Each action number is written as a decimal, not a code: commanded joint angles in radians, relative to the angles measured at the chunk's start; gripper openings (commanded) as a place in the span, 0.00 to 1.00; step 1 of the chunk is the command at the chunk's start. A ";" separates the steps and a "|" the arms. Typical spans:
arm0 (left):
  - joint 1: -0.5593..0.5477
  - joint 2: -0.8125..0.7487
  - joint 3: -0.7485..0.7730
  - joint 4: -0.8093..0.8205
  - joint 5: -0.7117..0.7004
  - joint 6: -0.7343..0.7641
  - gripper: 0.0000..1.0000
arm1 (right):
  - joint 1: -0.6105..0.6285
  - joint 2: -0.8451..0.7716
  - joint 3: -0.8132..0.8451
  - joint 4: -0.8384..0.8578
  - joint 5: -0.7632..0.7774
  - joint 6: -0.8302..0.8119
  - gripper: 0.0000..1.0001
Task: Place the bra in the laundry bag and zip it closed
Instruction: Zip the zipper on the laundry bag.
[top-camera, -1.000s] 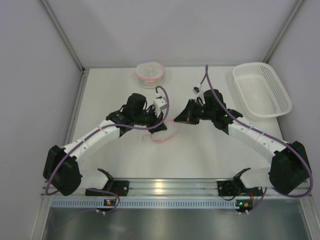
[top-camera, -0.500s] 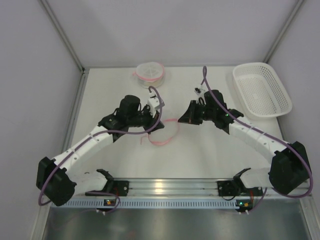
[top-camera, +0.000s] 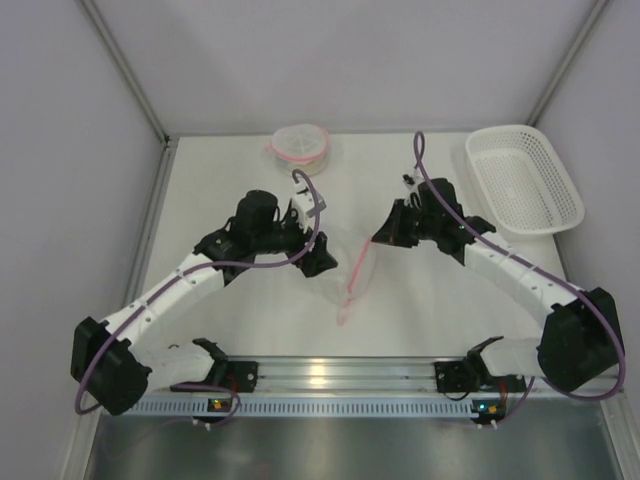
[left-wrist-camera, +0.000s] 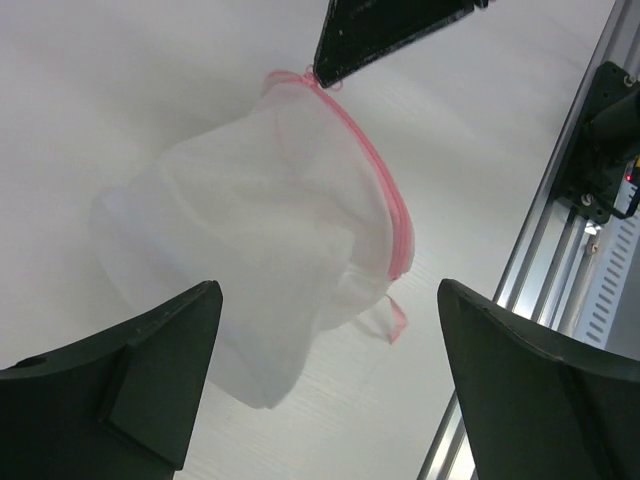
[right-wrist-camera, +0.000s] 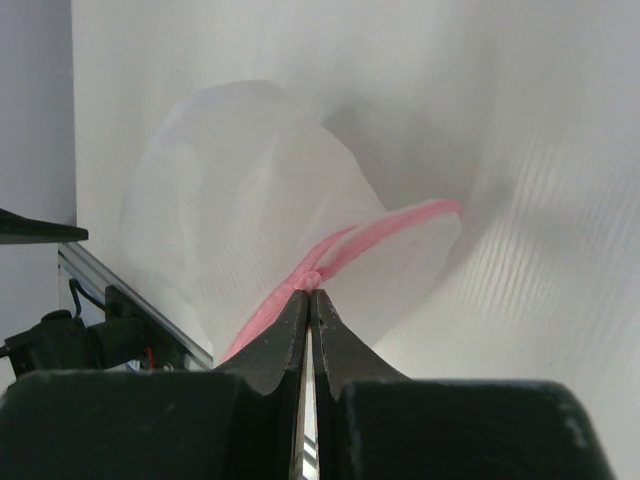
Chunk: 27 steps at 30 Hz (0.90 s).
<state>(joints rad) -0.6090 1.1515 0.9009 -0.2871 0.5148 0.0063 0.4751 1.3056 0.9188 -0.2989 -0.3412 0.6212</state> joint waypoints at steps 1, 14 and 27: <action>0.002 0.031 0.110 0.058 -0.015 0.009 0.95 | 0.000 -0.066 0.064 -0.019 0.028 -0.040 0.00; -0.274 0.319 0.400 -0.001 -0.294 -0.156 0.95 | 0.026 -0.106 0.008 0.057 0.036 0.058 0.00; -0.284 0.370 0.400 -0.067 -0.504 -0.204 0.83 | 0.028 -0.114 0.006 0.061 0.019 0.060 0.00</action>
<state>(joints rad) -0.8906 1.5200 1.2701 -0.3580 0.0616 -0.1829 0.4908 1.2304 0.9234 -0.2920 -0.3126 0.6666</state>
